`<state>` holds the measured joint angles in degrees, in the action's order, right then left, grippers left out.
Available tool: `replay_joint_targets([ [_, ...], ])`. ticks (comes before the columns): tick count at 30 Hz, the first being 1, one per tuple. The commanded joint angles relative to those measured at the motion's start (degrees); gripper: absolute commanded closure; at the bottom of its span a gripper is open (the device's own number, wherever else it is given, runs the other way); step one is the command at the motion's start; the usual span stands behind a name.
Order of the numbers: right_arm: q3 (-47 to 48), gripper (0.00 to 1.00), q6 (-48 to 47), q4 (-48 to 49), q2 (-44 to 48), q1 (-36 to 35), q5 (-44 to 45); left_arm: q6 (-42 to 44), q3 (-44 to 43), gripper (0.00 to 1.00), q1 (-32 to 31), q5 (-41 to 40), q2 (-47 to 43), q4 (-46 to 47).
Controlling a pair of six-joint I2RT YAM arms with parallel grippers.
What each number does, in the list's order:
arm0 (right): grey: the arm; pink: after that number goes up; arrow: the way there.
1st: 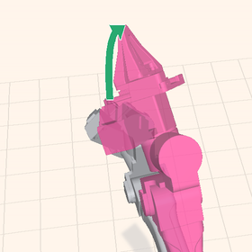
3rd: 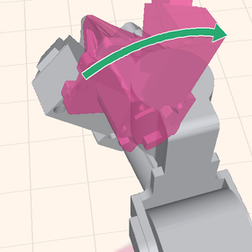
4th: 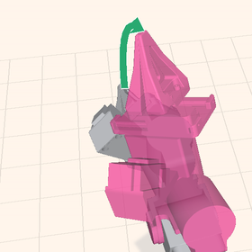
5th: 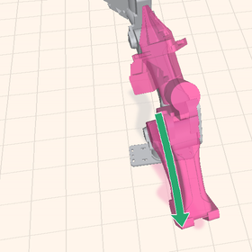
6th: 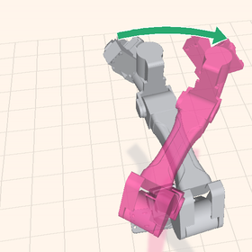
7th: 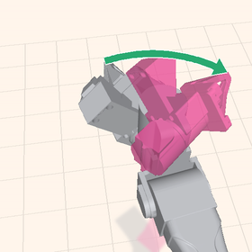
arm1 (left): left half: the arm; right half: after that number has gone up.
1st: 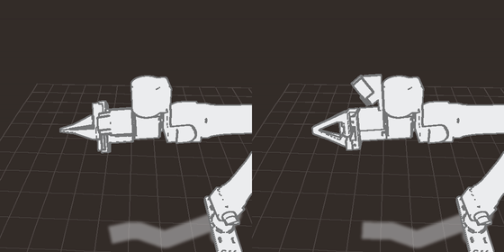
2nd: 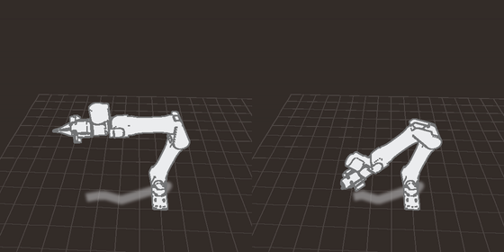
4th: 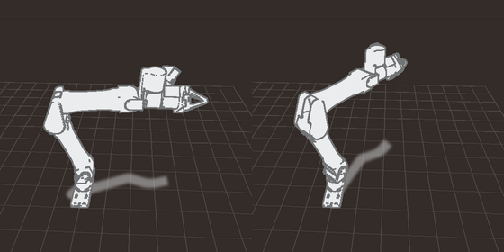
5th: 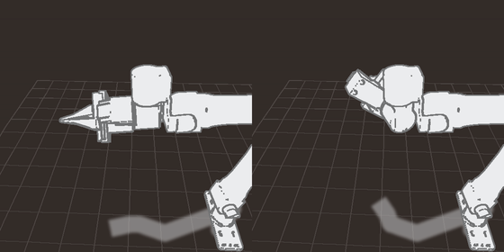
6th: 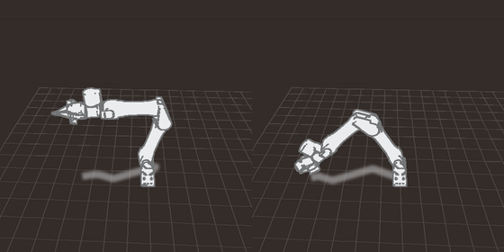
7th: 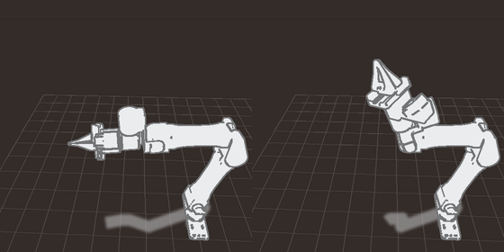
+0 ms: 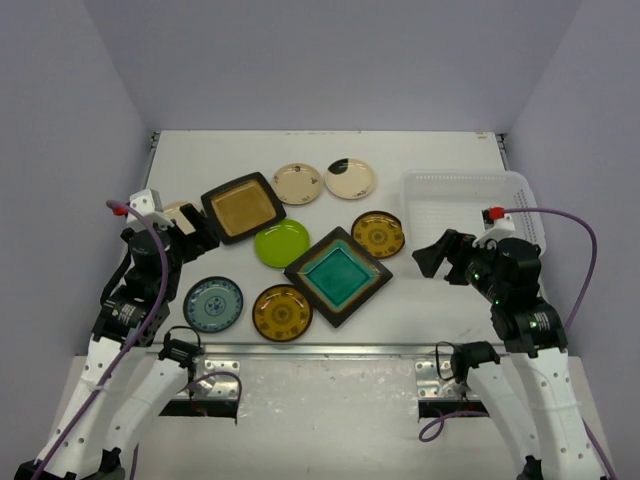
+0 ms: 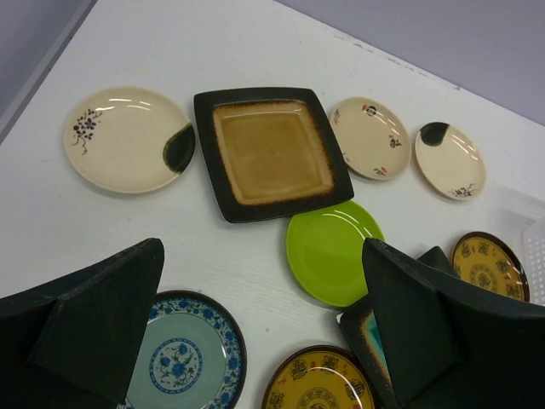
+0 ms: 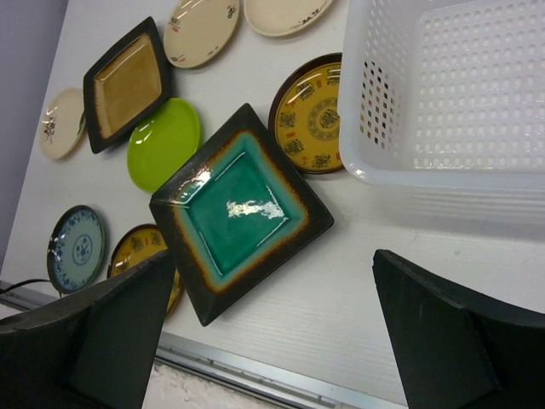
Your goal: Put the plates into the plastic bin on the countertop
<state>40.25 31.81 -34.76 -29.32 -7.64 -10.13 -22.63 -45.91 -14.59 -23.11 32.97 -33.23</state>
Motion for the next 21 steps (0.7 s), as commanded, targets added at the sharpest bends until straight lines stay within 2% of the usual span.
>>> replay_joint_targets([
  [1,-1.03,0.01,4.57,2.67,2.04,-0.18,0.9,-0.31,-0.32,0.0,-0.35,-0.09,-0.63,1.86],
  [7,-6.65,0.01,11.29,6.93,7.41,-0.18,3.36,-0.39,-0.23,0.0,-0.6,0.26,-0.63,1.94],
  [9,-9.77,0.01,15.64,9.8,7.3,-0.18,-0.06,-0.39,-0.25,0.0,-0.62,0.35,-0.54,1.93],
  [11,-16.65,0.01,24.89,19.53,4.96,-0.18,-9.41,-0.28,-0.14,0.0,-0.62,0.9,-0.36,2.29],
  [14,-24.49,0.01,34.65,28.68,2.05,-1.85,-16.53,-0.16,-0.03,0.0,-0.62,1.03,-0.53,2.3],
  [16,-27.82,0.01,37.42,32.64,0.59,-6.89,-10.59,-0.22,0.03,0.0,-0.62,1.05,-1.06,2.38],
  [17,-27.86,0.01,38.01,33.96,0.18,-9.71,-10.53,-0.22,0.19,0.0,-0.62,1.05,-1.23,2.38],
  [19,-31.08,0.01,39.75,38.64,-3.86,-17.54,0.7,-0.18,0.42,0.0,-0.62,1.18,-1.8,2.77],
  [21,-32.6,0.01,42.68,41.64,-6.99,-22.25,4.37,-0.13,0.54,0.0,-0.62,1.32,-1.86,2.91],
])
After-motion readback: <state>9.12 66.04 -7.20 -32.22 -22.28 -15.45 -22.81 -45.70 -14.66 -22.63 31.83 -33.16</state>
